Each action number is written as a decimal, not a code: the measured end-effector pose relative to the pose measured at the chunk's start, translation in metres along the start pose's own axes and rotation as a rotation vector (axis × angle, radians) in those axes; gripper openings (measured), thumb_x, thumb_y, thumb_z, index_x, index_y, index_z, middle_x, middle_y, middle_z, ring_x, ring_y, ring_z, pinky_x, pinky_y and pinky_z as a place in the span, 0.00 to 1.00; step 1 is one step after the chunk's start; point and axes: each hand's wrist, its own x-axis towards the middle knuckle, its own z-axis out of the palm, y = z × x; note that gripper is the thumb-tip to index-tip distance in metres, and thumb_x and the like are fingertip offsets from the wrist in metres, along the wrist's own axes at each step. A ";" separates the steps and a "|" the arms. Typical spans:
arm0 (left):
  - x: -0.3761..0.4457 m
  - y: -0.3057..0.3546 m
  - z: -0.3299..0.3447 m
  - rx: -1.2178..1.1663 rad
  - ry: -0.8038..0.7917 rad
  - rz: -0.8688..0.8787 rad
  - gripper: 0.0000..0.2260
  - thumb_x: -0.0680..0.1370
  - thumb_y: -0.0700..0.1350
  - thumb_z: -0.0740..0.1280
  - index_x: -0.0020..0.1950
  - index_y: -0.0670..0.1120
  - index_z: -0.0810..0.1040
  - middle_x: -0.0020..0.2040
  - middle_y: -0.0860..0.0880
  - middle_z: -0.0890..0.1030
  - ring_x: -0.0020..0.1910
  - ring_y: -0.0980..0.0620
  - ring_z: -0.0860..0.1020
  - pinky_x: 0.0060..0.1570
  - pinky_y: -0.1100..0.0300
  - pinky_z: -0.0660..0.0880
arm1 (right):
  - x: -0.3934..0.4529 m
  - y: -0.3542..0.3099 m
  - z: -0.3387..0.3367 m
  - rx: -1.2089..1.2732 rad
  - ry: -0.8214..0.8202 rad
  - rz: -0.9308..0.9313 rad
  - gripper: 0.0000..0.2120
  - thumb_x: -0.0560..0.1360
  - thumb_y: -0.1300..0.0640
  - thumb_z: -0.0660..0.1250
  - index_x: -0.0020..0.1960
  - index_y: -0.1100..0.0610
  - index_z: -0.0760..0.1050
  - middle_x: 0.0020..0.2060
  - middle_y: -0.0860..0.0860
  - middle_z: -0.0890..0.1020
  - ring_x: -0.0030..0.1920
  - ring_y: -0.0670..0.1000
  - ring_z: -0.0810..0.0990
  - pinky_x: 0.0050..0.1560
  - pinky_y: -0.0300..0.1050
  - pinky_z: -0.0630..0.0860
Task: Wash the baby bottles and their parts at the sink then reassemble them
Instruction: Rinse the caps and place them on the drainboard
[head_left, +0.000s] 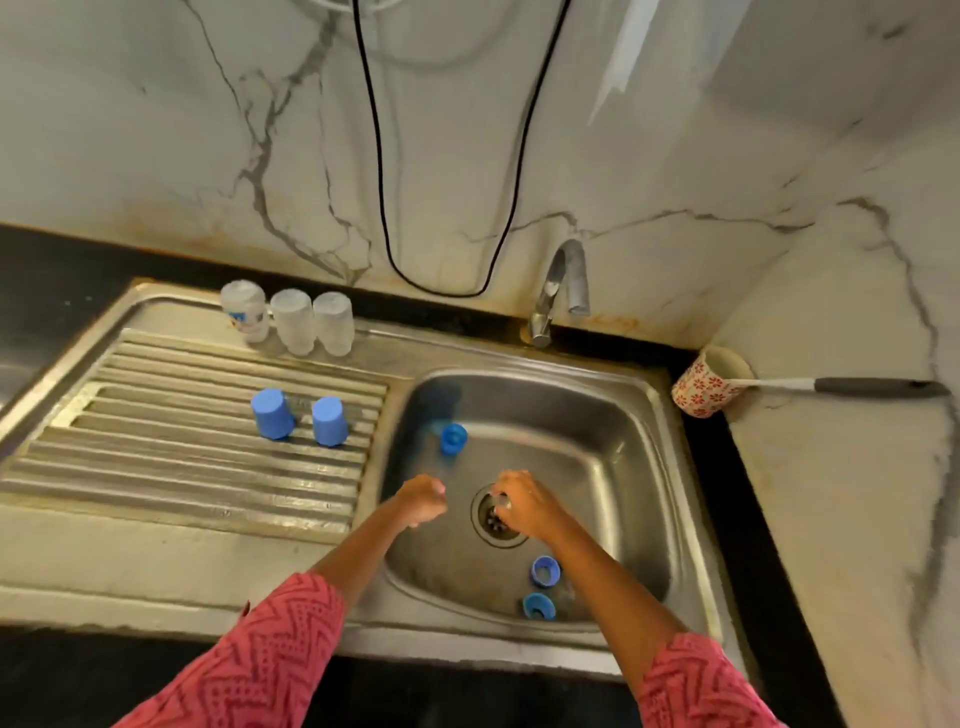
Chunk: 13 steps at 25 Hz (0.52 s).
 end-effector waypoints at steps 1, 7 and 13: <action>0.006 0.002 0.000 0.004 0.009 -0.025 0.16 0.78 0.40 0.59 0.65 0.38 0.74 0.63 0.39 0.75 0.58 0.40 0.77 0.54 0.48 0.77 | 0.012 0.005 -0.001 -0.012 -0.019 -0.033 0.15 0.76 0.57 0.62 0.60 0.59 0.77 0.60 0.56 0.76 0.63 0.57 0.71 0.61 0.47 0.69; 0.040 0.016 0.005 -0.044 0.215 -0.078 0.15 0.79 0.39 0.58 0.64 0.38 0.75 0.65 0.39 0.74 0.64 0.41 0.73 0.61 0.56 0.69 | 0.089 0.016 -0.006 -0.030 -0.028 -0.177 0.21 0.79 0.62 0.58 0.72 0.58 0.66 0.71 0.56 0.68 0.70 0.56 0.67 0.68 0.49 0.63; 0.052 0.013 0.037 -0.086 0.232 -0.181 0.14 0.76 0.38 0.61 0.59 0.39 0.78 0.62 0.43 0.78 0.63 0.44 0.74 0.59 0.60 0.69 | 0.133 0.034 0.035 0.003 -0.074 -0.117 0.18 0.81 0.62 0.52 0.70 0.62 0.67 0.68 0.60 0.70 0.67 0.59 0.68 0.64 0.48 0.66</action>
